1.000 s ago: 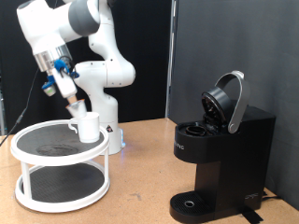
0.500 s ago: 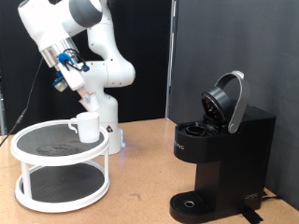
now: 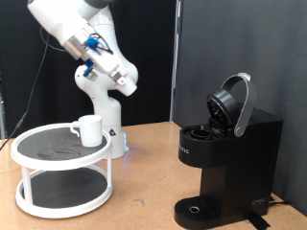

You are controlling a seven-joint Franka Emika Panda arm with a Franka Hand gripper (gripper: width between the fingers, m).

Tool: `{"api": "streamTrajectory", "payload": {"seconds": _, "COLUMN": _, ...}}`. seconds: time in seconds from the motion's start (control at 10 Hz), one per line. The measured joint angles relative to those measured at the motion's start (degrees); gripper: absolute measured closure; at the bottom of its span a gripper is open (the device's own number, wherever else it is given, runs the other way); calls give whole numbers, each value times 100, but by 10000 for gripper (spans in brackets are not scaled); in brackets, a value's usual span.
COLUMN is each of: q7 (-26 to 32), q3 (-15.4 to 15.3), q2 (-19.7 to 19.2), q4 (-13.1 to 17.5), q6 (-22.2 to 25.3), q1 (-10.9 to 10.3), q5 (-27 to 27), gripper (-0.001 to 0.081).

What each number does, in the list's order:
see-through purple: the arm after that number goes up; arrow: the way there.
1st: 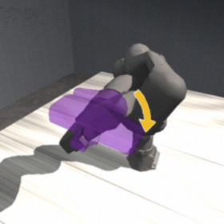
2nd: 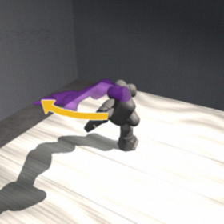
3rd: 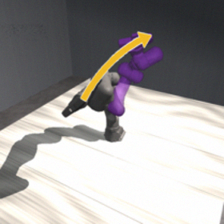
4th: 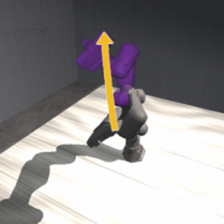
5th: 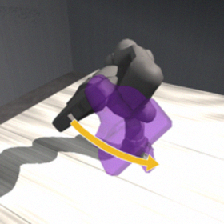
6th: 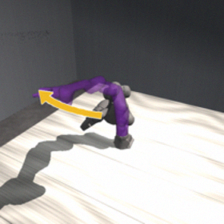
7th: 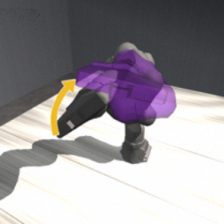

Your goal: Make a cup of coffee with the keurig machine

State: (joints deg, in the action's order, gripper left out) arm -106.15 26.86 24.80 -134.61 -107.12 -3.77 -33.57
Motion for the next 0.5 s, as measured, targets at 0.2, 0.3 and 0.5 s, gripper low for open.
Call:
{"api": "streamTrajectory", "payload": {"seconds": 0.2, "q7": -58, "q3": -87, "q2": -70, "q4": 38, "q6": -79, "q1": -15, "q5": -1, "gripper": 451}}
{"api": "streamTrajectory", "payload": {"seconds": 0.3, "q7": -55, "q3": -76, "q2": -72, "q4": 36, "q6": -78, "q1": -15, "q5": -15, "gripper": 451}}
{"api": "streamTrajectory", "payload": {"seconds": 0.5, "q7": -187, "q3": -142, "q2": -121, "q4": 52, "q6": -80, "q1": -51, "q5": -85, "gripper": 451}}
